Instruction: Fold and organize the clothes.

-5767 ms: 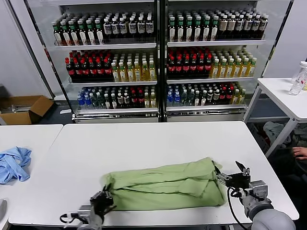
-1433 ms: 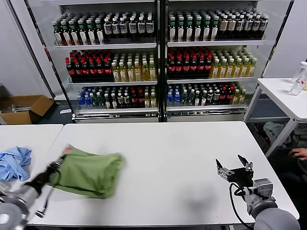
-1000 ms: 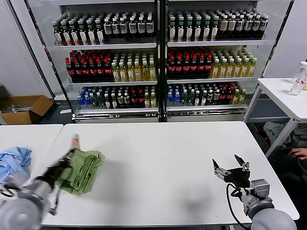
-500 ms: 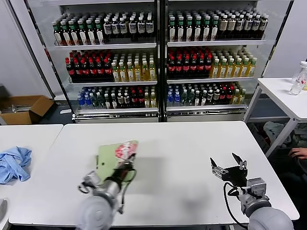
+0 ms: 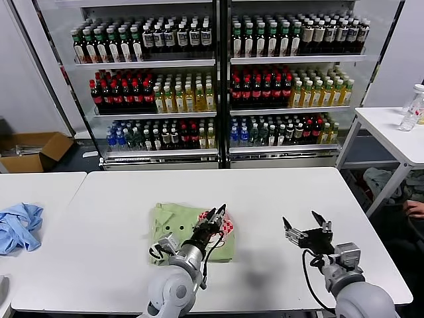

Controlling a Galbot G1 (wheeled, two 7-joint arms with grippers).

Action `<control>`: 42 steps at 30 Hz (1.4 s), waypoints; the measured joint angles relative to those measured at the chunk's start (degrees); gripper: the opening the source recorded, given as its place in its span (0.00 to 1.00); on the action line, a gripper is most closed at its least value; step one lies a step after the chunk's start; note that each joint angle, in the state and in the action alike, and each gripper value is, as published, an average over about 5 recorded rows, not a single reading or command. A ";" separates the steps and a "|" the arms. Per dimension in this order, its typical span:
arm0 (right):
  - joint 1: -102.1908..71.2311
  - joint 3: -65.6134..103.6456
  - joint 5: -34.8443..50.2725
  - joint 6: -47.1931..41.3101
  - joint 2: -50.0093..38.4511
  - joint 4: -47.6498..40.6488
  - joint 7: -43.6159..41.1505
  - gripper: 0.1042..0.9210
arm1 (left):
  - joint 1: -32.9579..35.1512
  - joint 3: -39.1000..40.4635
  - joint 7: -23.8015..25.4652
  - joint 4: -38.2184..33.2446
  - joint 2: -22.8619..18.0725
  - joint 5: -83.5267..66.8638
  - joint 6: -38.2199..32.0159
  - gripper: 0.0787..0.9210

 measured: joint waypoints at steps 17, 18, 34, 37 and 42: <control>17.06 -20.18 7.15 -4.00 11.05 -13.97 6.85 0.88 | 7.92 -15.22 1.41 -5.93 9.85 15.23 -5.22 0.88; 17.78 -21.02 7.14 -4.17 11.45 -14.72 7.37 0.88 | 8.52 -15.90 1.44 -6.20 10.18 15.79 -5.42 0.88; 22.48 -28.68 6.31 -5.43 13.54 -20.48 9.84 0.84 | 13.23 -20.79 1.57 -8.23 11.87 20.89 -6.61 0.88; 23.18 -29.58 6.30 -5.46 13.64 -21.36 9.95 0.74 | 13.70 -21.16 1.57 -8.44 11.94 21.21 -6.72 0.88; 23.83 -30.03 7.29 -5.38 13.80 -22.50 10.08 0.57 | 14.43 -21.58 1.58 -8.59 12.11 21.47 -6.89 0.88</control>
